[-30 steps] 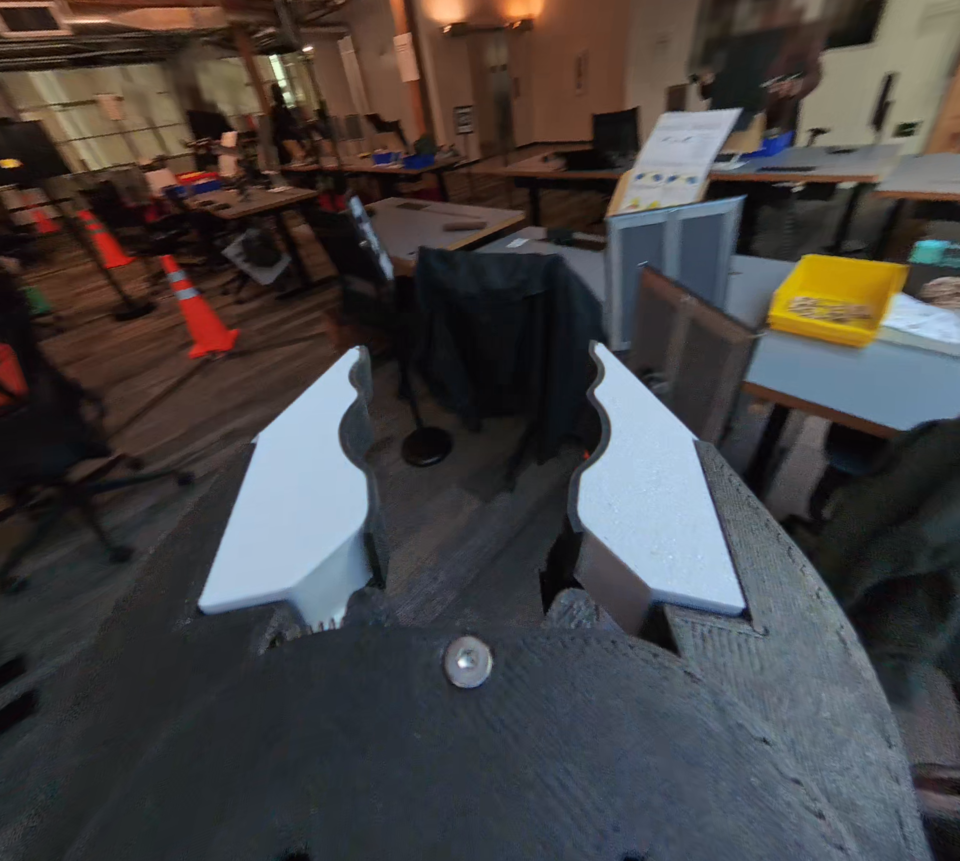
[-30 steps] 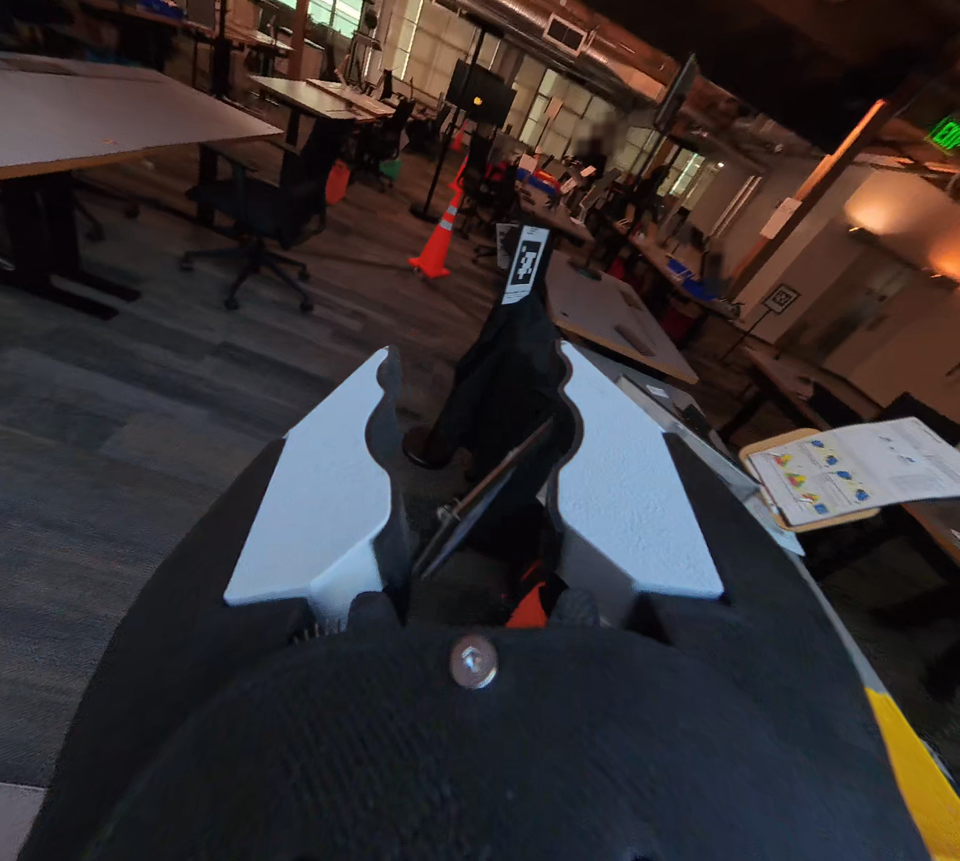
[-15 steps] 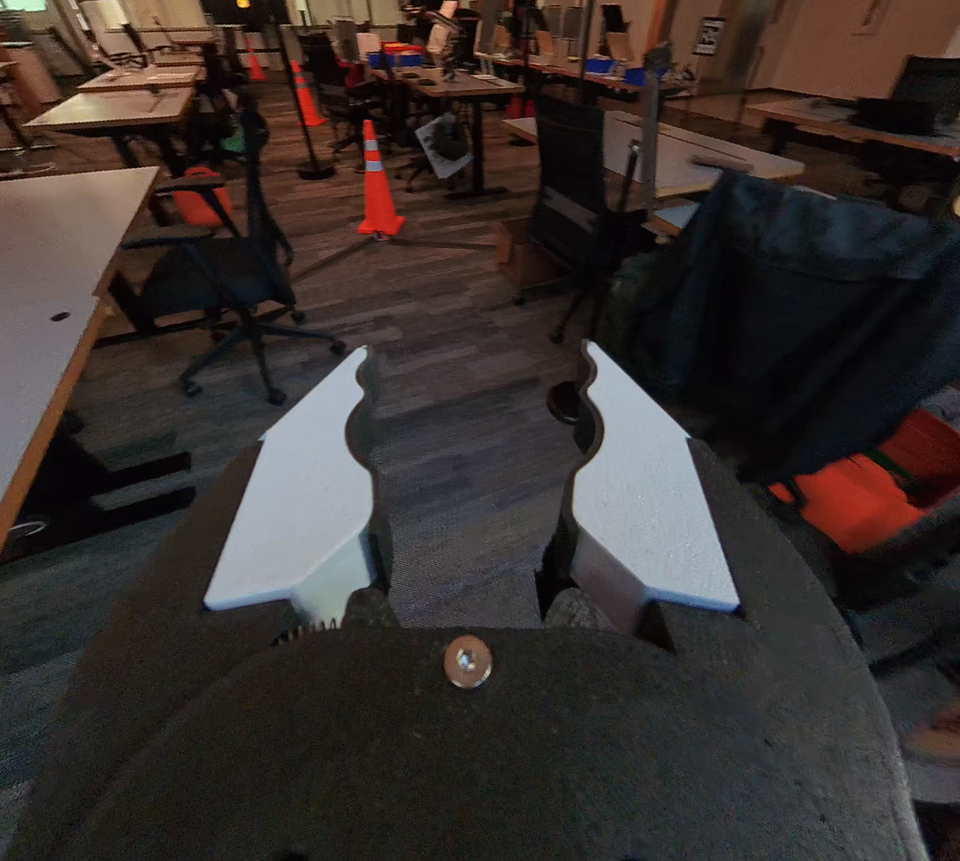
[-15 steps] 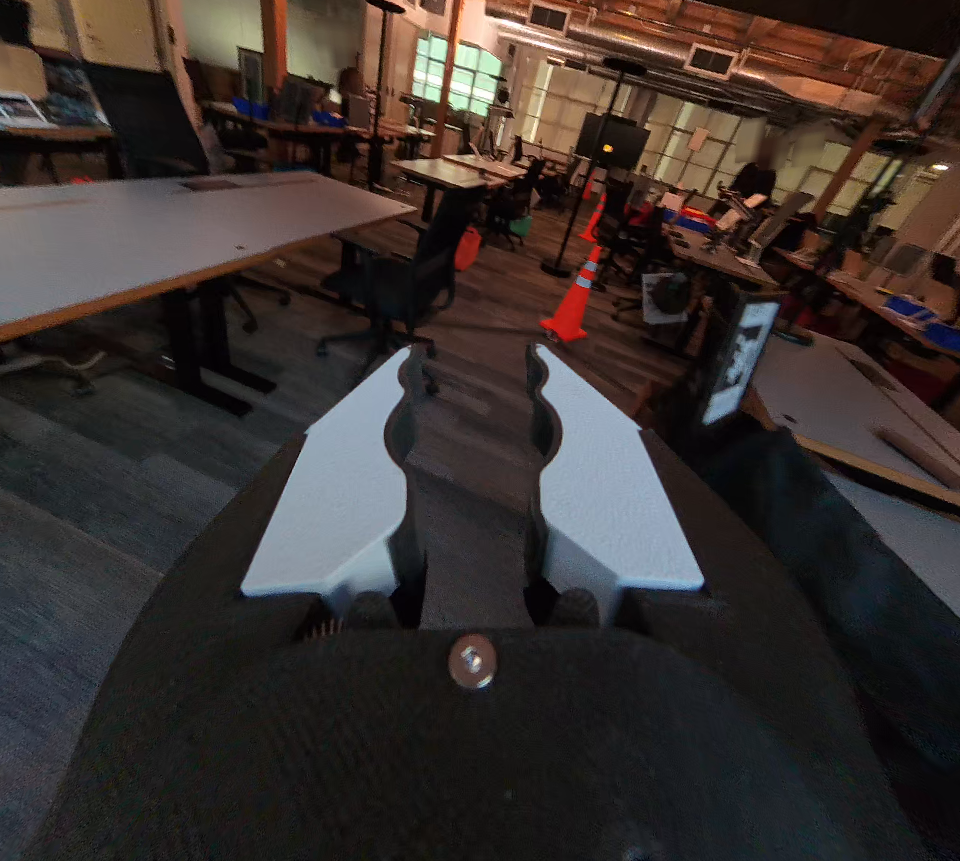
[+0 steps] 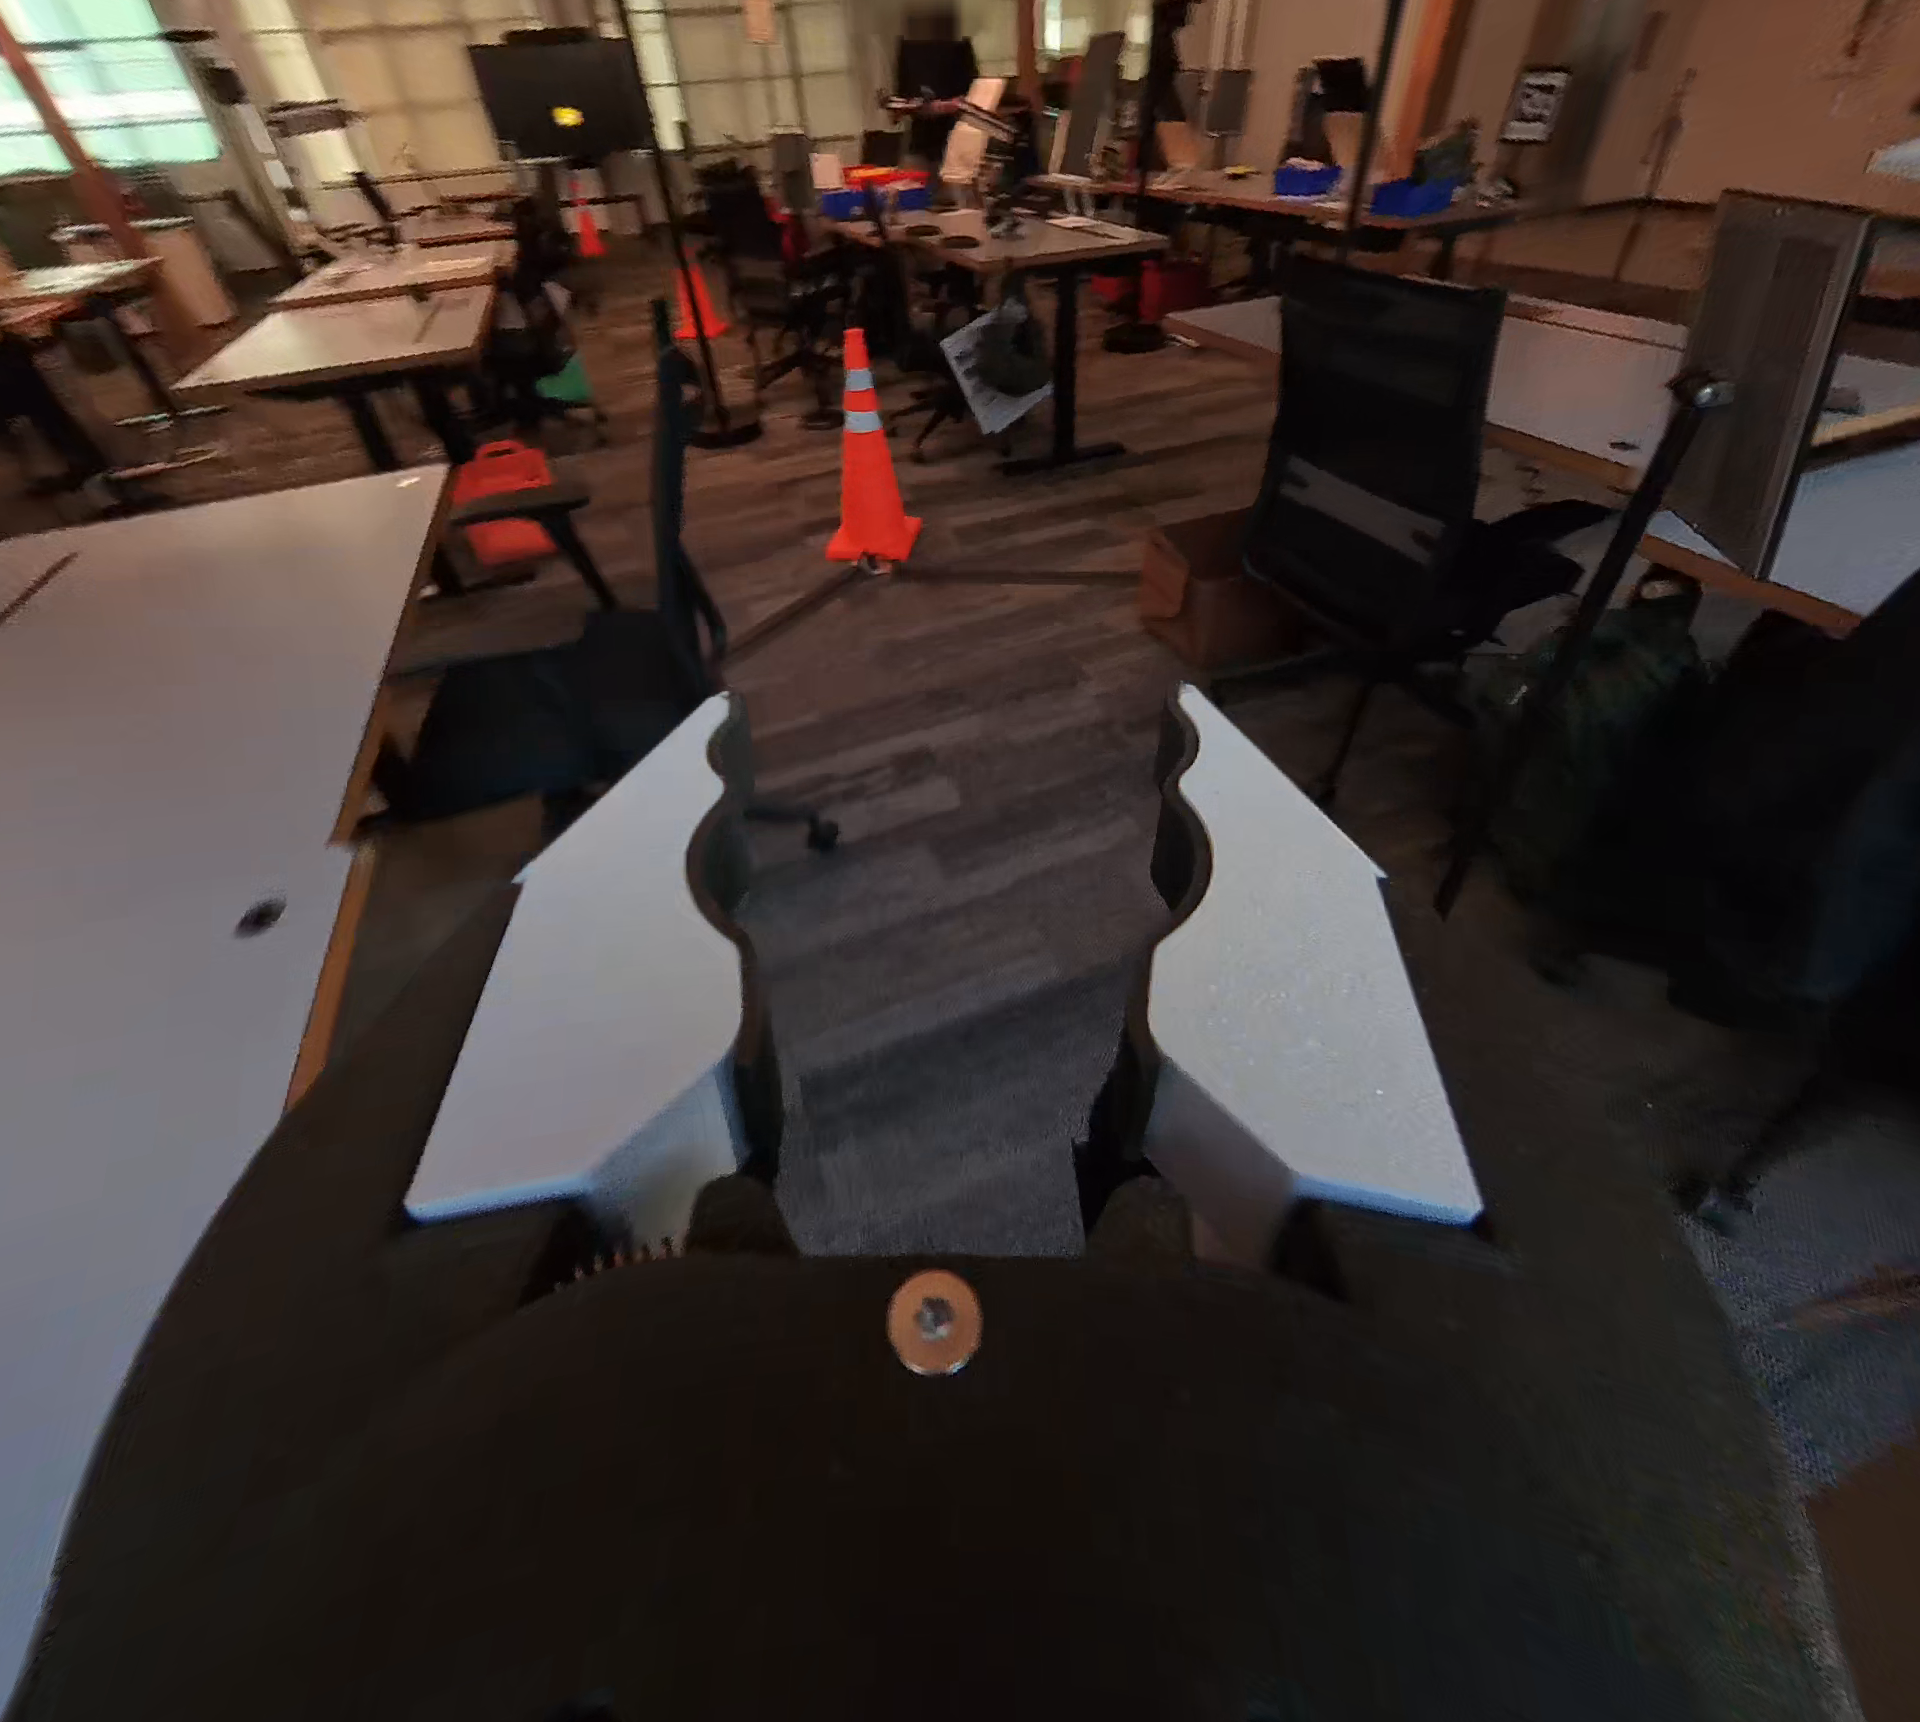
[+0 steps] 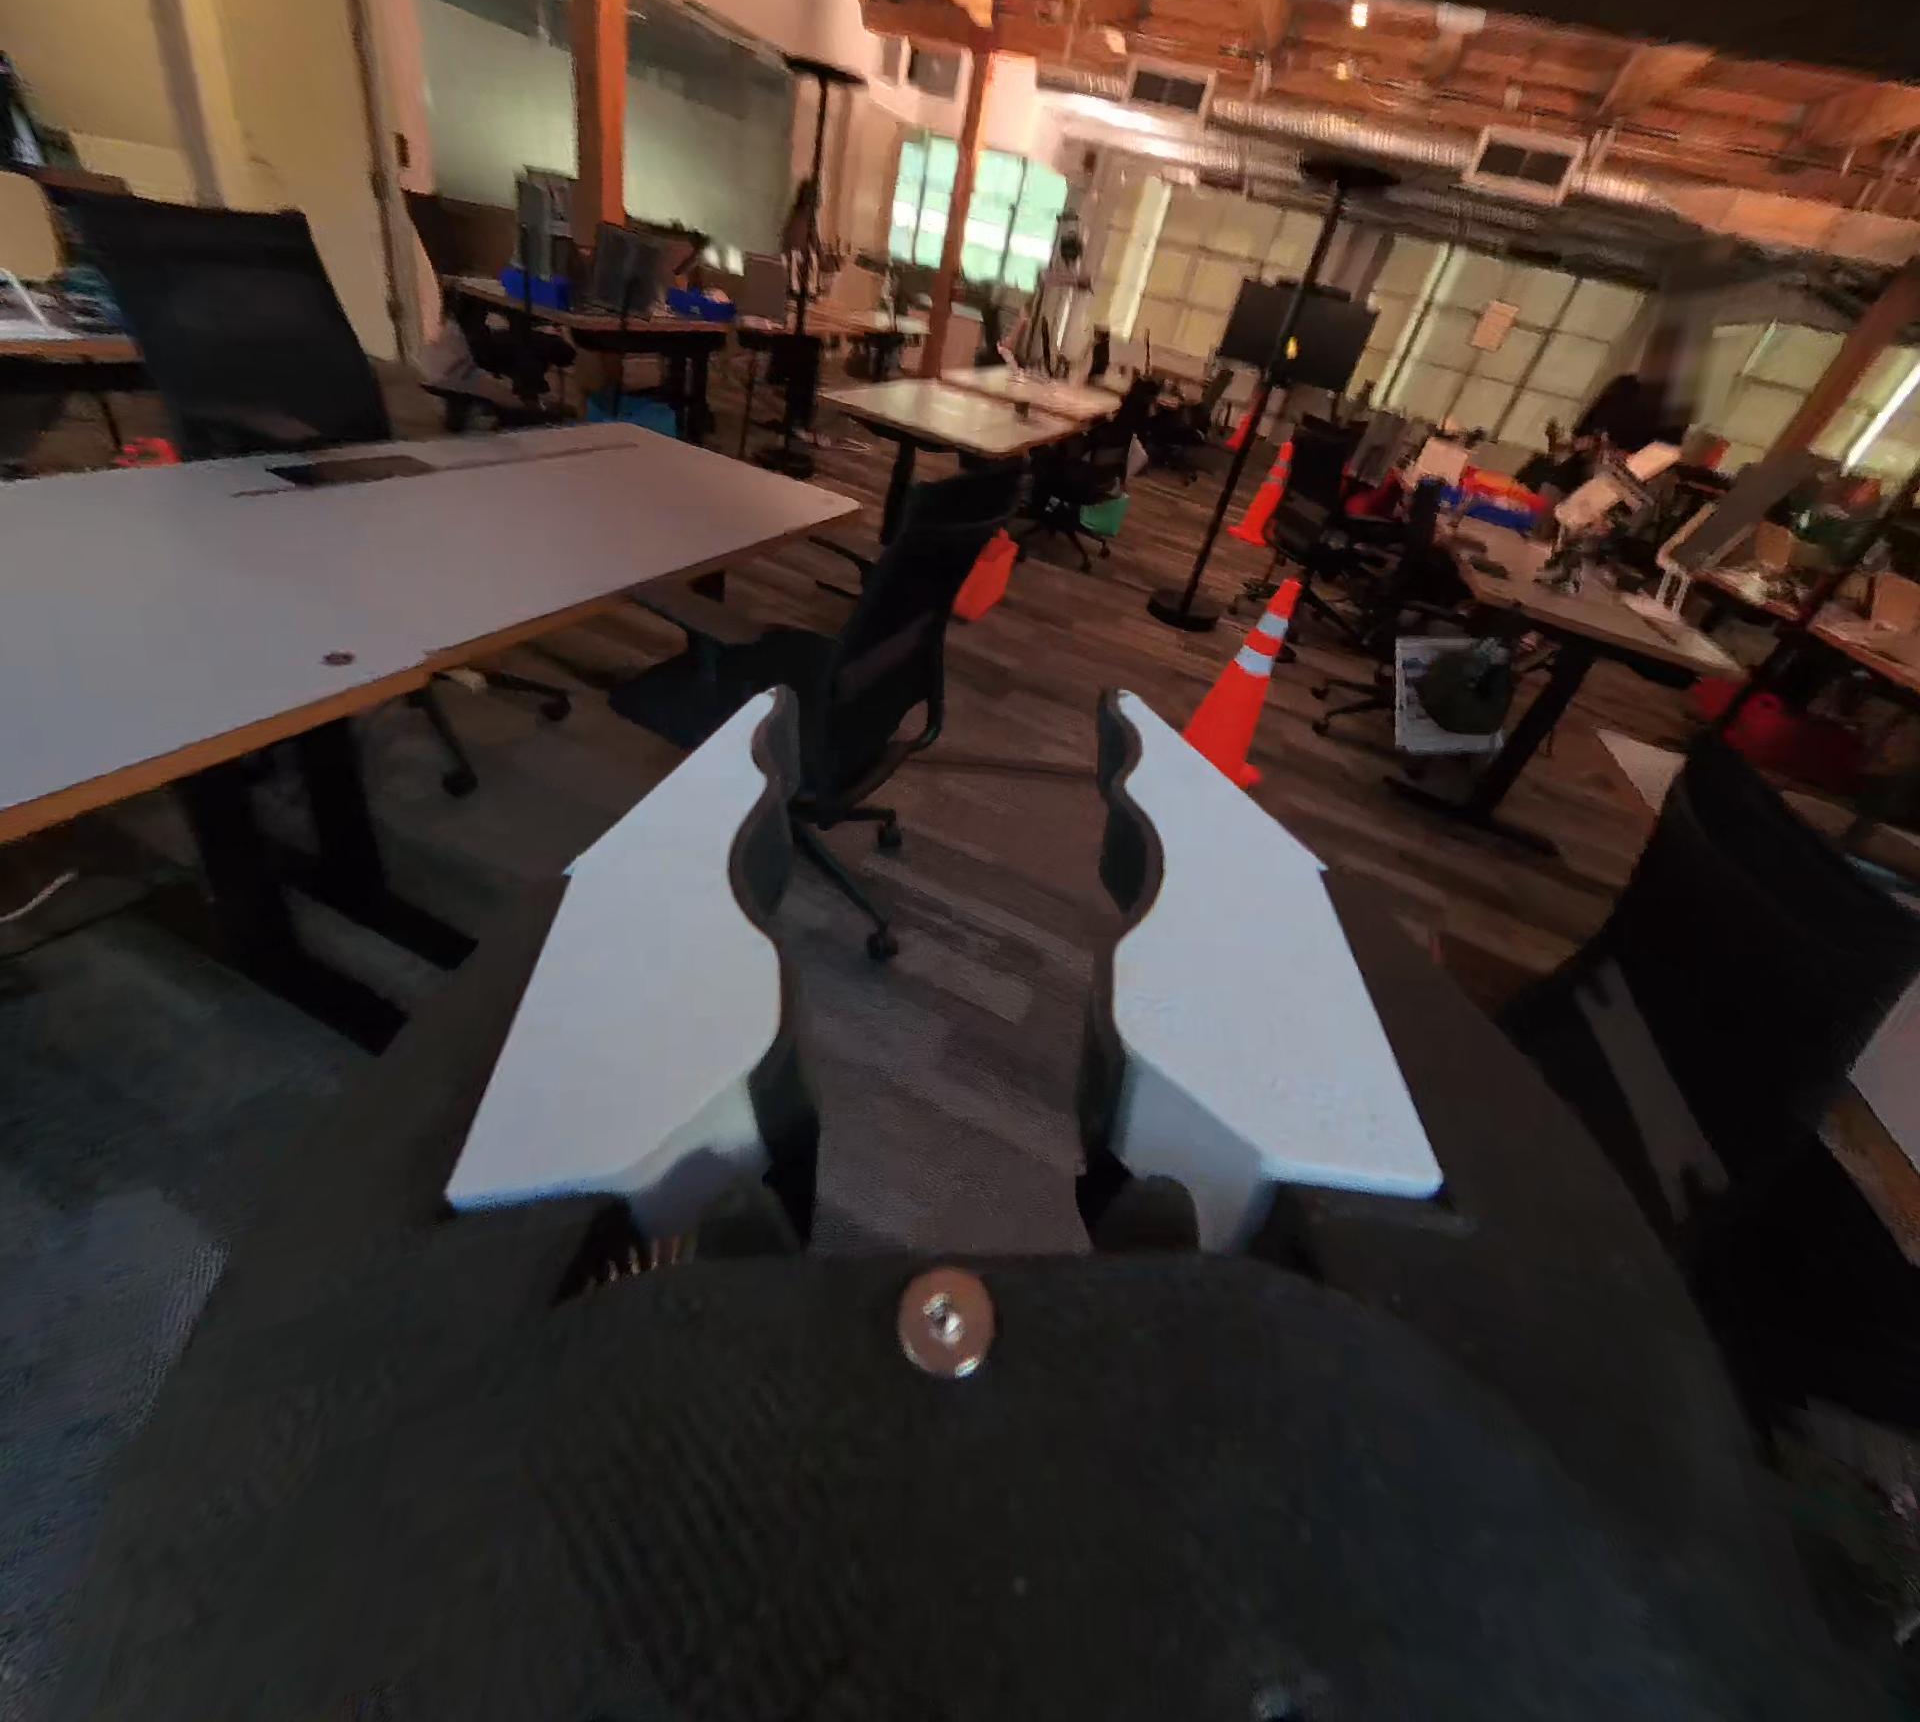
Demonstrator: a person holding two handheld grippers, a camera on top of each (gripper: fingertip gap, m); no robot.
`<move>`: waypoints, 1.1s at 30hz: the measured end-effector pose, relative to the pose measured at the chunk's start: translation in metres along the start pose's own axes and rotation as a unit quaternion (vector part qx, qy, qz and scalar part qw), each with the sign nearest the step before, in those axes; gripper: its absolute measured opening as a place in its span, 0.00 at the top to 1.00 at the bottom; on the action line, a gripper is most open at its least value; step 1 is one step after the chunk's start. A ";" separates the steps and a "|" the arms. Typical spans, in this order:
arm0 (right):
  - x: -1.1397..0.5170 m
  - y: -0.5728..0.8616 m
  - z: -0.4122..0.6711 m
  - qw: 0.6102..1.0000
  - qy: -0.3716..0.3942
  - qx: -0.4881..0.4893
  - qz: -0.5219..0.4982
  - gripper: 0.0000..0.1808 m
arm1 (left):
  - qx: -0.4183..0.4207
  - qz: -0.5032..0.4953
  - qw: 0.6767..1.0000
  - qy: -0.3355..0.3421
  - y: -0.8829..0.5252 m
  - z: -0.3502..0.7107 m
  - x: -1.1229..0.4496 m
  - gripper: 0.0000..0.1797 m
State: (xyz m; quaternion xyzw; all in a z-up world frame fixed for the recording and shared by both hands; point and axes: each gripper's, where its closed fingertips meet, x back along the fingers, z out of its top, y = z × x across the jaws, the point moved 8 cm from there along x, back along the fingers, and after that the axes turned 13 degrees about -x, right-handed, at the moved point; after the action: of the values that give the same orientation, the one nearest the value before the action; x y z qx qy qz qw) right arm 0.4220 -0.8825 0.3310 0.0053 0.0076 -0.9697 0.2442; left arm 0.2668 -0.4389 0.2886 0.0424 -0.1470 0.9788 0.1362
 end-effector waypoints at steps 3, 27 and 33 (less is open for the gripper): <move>-0.048 0.039 0.000 0.999 -0.042 -0.001 -0.022 0.72 | -0.010 -0.086 0.996 0.027 -0.042 0.038 -0.131 0.56; -0.769 0.434 0.049 0.997 -0.035 0.064 0.027 0.79 | 0.013 -0.067 0.994 0.089 -0.252 0.106 -0.885 0.55; -0.916 0.526 0.013 0.998 -0.047 -0.006 -0.038 0.79 | 0.014 -0.081 0.990 0.115 -0.356 0.129 -1.092 0.54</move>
State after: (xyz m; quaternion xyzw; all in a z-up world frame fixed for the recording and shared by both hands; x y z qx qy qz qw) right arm 1.4780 -0.9122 0.3507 -0.0420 0.0026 -0.9775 0.2069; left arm 1.4196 -0.4272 0.3755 -0.0563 -0.1128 0.9650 0.2301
